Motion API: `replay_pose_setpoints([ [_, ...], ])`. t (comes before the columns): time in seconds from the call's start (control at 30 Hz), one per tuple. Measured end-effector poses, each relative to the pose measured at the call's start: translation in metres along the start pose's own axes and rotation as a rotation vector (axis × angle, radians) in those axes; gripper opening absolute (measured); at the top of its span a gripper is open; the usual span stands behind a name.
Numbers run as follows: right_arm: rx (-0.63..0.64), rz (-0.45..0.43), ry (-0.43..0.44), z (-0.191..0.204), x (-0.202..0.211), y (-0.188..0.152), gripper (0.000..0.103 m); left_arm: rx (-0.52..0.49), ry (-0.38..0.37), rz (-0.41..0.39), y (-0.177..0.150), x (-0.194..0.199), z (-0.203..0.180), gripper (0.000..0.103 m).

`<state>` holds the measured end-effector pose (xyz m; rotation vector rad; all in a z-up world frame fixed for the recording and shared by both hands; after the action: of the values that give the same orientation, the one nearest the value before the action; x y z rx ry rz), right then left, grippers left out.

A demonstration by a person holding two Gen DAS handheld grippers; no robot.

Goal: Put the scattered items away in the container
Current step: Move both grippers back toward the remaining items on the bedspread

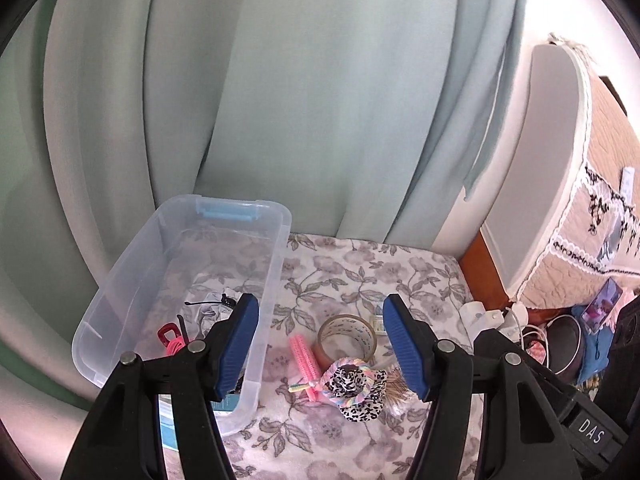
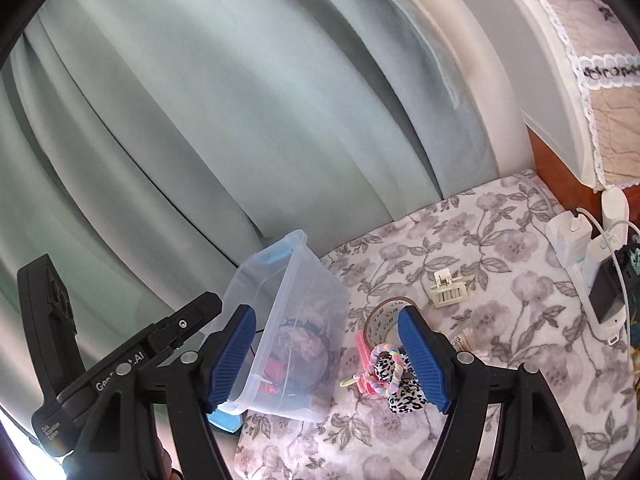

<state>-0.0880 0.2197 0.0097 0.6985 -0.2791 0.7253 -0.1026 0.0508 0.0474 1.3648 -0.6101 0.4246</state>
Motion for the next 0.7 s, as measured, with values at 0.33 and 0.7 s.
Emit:
replay_pose_setpoints([
  [0.33,-0.072,-0.048,0.051,-0.032,0.026,0.012,0.103,-0.130,-0.023,0.008,0.004,0.004,-0.055,0.066],
  [0.7,-0.122,-0.143,0.021,-0.061,0.045,0.027,0.103,-0.180,-0.050,0.022,0.002,0.003,-0.072,0.066],
])
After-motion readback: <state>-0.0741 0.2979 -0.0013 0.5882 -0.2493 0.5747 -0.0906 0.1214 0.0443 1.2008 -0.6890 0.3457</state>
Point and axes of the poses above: each gripper's, at about its wrist camera, not at the fingertips, and x roughly against the way its jaws point, z to its left, y to its top, the point moved 6 cm from there along -x, roughly the way its jaws point, and after that the axes turned 13 degrees about -x, right-handed, at the moved point
